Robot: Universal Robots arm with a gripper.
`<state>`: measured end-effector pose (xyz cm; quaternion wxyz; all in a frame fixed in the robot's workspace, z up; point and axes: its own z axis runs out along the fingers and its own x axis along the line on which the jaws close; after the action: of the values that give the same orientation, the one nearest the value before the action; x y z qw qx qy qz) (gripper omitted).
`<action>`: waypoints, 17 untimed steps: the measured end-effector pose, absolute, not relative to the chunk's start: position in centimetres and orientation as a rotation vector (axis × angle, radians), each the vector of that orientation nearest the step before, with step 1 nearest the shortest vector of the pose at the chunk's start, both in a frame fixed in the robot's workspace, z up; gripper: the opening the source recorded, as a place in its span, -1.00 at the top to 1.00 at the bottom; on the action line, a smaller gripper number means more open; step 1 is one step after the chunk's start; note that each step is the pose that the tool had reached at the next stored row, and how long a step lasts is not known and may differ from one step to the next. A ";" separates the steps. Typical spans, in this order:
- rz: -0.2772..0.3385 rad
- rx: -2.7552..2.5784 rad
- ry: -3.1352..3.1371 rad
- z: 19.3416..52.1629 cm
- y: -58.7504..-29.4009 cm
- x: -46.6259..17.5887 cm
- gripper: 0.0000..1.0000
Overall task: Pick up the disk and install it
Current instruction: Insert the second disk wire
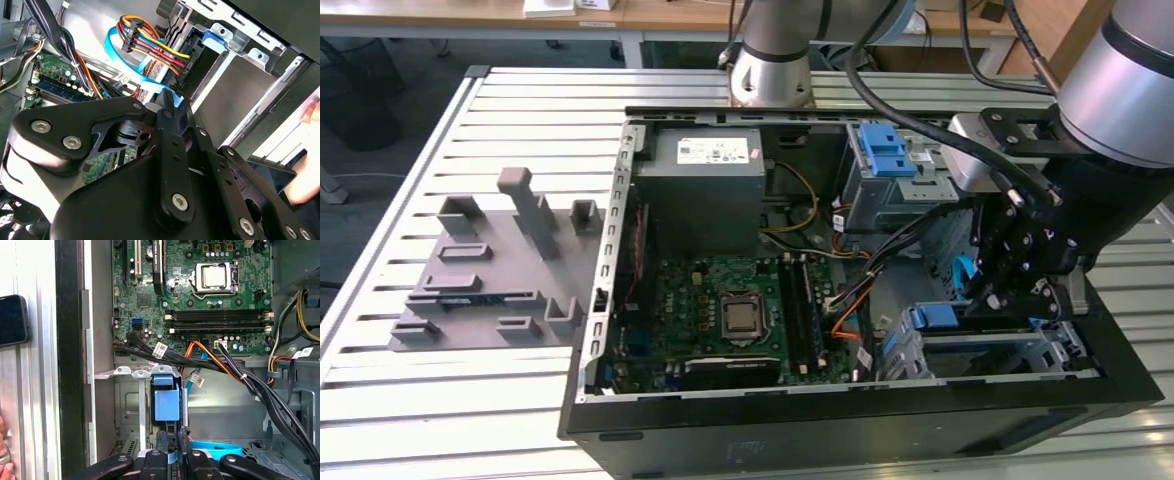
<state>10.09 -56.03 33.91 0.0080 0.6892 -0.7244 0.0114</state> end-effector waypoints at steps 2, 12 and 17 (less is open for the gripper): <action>0.036 2.152 -2.266 33.9 -56.0 10.1 0.54; 0.035 2.129 -2.288 33.8 -55.9 10.1 0.54; 0.035 2.101 -2.314 33.7 -55.7 10.1 0.54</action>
<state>10.11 -55.73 33.67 0.0082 0.6722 -0.7403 0.0112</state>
